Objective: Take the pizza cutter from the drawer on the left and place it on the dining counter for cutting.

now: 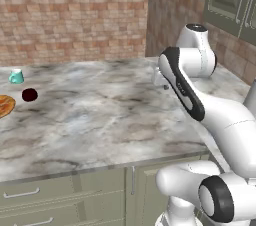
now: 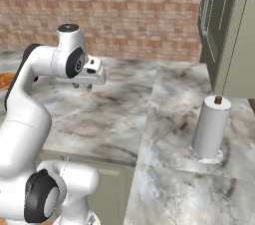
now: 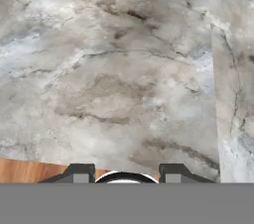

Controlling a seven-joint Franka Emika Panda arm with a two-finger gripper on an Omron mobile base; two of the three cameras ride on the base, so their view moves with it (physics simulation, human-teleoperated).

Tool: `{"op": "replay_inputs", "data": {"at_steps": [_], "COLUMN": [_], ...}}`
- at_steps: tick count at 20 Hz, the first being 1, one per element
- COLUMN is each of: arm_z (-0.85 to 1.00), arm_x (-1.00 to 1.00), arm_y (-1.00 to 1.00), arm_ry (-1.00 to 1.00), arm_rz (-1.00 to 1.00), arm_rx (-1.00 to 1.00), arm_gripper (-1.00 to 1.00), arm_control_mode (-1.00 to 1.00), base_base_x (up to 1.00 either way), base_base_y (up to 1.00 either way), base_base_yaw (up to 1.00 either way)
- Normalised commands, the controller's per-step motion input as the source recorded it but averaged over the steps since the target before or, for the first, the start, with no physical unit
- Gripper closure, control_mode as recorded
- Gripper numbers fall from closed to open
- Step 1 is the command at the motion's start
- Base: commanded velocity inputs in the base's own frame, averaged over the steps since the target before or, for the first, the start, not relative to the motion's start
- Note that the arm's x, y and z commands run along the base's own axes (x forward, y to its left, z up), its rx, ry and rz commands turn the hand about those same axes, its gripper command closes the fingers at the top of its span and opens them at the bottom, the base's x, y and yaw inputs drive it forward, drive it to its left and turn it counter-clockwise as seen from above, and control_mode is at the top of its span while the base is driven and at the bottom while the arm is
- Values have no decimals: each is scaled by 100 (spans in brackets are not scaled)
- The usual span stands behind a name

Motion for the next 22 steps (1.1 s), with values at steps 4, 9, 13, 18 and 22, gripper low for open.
{"op": "replay_inputs", "data": {"at_steps": [4, 9, 13, 18, 22], "arm_z": [0, -10, -20, -29, -45], "arm_x": [-37, -82, -100, -89, -44], "arm_y": [31, 87, 100, 100, 100], "arm_ry": [0, 4, 3, 2, 0], "arm_rz": [1, 9, 20, 27, 34], "arm_rx": [0, -2, -10, -14, -18], "arm_gripper": [-100, -100, -100, -100, -100], "arm_control_mode": [-100, -100, -100, -100, -100], "base_base_x": [0, 0, 0, 0, 0], "base_base_y": [0, 0, 0, 0, 0], "base_base_yaw": [0, 0, 0, 0, 0]}}
